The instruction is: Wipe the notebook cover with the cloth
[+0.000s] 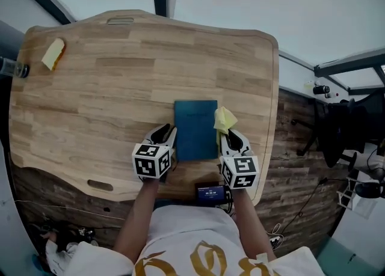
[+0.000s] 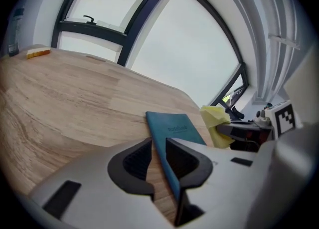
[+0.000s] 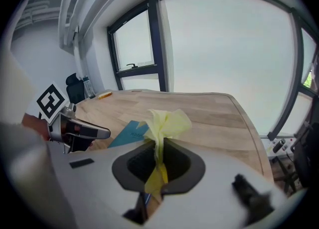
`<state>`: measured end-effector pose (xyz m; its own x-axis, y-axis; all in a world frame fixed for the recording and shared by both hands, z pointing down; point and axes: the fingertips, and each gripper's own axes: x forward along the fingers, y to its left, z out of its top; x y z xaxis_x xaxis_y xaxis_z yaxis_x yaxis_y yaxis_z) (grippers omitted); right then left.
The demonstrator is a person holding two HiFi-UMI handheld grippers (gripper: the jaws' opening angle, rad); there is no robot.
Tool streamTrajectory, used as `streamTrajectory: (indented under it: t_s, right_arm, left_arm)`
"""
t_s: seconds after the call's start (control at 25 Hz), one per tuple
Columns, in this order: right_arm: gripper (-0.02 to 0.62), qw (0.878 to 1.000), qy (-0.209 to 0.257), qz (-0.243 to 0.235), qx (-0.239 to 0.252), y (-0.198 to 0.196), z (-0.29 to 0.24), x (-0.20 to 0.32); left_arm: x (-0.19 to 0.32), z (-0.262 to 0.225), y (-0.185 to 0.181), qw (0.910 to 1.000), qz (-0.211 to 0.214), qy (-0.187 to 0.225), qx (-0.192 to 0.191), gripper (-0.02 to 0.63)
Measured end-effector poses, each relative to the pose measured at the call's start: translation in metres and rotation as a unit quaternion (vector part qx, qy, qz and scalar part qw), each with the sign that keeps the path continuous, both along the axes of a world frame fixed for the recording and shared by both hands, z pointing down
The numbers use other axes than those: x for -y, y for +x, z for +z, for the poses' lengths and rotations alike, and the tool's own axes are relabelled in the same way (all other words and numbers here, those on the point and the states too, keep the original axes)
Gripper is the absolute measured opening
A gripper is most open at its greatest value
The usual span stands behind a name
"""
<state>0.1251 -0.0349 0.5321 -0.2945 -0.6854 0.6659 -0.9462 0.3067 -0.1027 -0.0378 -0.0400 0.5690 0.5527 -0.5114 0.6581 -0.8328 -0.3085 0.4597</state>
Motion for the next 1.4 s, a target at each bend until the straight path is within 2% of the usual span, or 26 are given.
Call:
streamTrajectory:
  t_s: [0.16,0.36,0.64,0.8,1.04,1.4]
  right_arm:
    - [0.037,1.000,-0.002,-0.002,0.000,0.001,0.005,0.015]
    - [0.037,1.000,-0.006,0.001,-0.010,0.004,0.015,0.026]
    - [0.037,1.000,-0.007,-0.002,-0.019,0.003,0.021,0.036]
    - [0.037,1.000,-0.008,-0.002,-0.024,0.005,0.024,0.039]
    - [0.037,0.999,-0.005,-0.011,-0.040,0.006,0.029,0.046]
    - [0.037,0.996,-0.011,-0.050,-0.070,0.002,0.039,0.049]
  left_arm:
    - [0.005,0.009,0.003,0.9999,0.002,-0.011,0.007,0.110]
    - [0.008,0.013,0.007,0.9996,0.011,-0.027,0.005,0.114]
    - [0.002,0.020,0.014,0.9964,0.061,-0.047,0.036,0.127]
    - [0.001,0.021,0.017,0.9948,0.074,-0.051,0.049,0.127]
    - [0.000,0.023,0.018,0.9950,0.054,-0.079,0.027,0.094]
    - [0.003,0.023,0.020,0.9961,0.034,-0.080,0.012,0.081]
